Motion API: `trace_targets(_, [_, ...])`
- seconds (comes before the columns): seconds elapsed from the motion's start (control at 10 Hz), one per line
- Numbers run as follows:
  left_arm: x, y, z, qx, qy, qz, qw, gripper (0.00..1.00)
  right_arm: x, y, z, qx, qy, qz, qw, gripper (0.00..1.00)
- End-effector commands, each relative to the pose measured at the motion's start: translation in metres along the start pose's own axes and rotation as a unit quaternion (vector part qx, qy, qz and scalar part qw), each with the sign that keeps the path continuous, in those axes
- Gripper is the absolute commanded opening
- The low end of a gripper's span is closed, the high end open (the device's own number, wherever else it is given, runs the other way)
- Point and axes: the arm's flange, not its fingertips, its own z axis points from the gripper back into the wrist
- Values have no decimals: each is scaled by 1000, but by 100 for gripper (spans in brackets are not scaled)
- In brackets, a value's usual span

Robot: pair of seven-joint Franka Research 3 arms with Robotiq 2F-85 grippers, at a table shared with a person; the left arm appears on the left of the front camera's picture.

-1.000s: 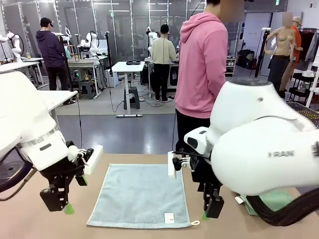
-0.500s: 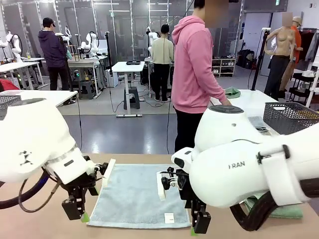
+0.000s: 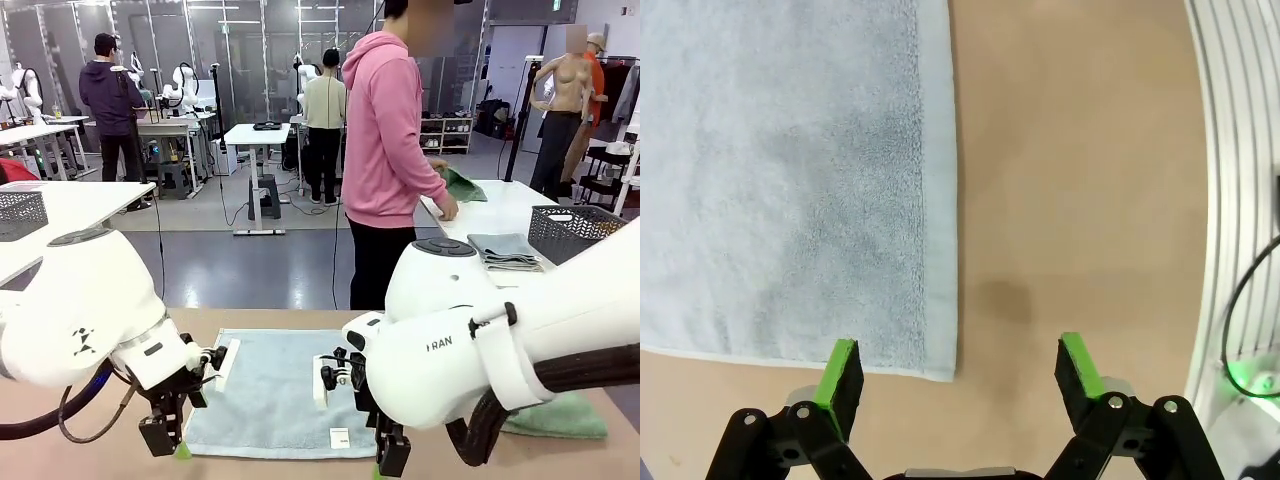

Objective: Fold the towels and place them in the basket.
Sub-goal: When a person lays out a Towel with hook on the table, fold it in half twice.

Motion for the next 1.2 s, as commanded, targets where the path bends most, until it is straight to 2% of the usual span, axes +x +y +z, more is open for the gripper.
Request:
trace_targets(0.0, [-6,-1,-13,3,-11,0,1000,97,3,-15,-7,-7,-2,2,1000,91])
trace_targets(0.4, [-10,3,-32,-14,-13,11,1000,97,1,-29,-27,5,1,-2,1000,91])
trace_targets(1.1, [-13,16,-51,-29,17,22,999,97,3,-38,-51,15,8,9,1000,91])
